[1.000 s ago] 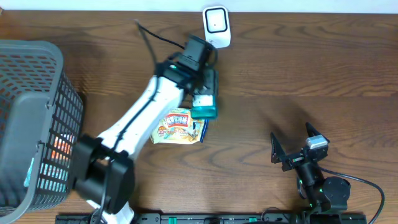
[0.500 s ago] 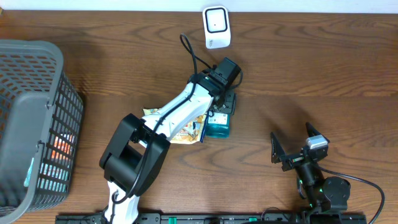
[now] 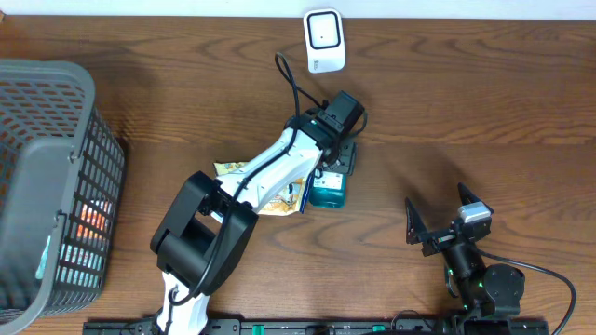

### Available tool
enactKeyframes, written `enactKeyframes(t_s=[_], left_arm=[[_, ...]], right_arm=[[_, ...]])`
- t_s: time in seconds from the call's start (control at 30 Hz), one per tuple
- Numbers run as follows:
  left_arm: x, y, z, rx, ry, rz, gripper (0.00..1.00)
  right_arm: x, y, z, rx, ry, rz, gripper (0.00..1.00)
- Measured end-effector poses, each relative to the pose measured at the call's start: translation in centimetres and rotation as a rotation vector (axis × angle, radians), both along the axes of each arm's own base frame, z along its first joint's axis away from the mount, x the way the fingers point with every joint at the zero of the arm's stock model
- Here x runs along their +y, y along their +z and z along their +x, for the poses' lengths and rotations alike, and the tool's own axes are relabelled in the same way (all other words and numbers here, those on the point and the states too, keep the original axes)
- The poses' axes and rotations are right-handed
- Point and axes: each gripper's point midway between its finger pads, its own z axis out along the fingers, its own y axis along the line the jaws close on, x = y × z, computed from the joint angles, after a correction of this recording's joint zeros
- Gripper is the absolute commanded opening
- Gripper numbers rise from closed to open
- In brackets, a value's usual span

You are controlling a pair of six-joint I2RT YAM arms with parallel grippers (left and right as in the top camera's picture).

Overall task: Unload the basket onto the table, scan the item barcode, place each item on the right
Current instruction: 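Lift the Listerine bottle out and carry it beside the wipes pack, then lower the bottle onto the table and open the left gripper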

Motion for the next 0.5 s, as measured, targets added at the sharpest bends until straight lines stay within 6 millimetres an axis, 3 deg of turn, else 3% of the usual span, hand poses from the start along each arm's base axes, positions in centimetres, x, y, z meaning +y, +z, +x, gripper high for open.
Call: enactKeyframes(t_s=[0.5], left_arm=[[0.3, -3.4, -0.8, -0.026, -0.006, -0.015, 0.56]], right_arm=[[0.0, 0.0, 0.0, 0.000, 0.000, 0.000, 0.99]])
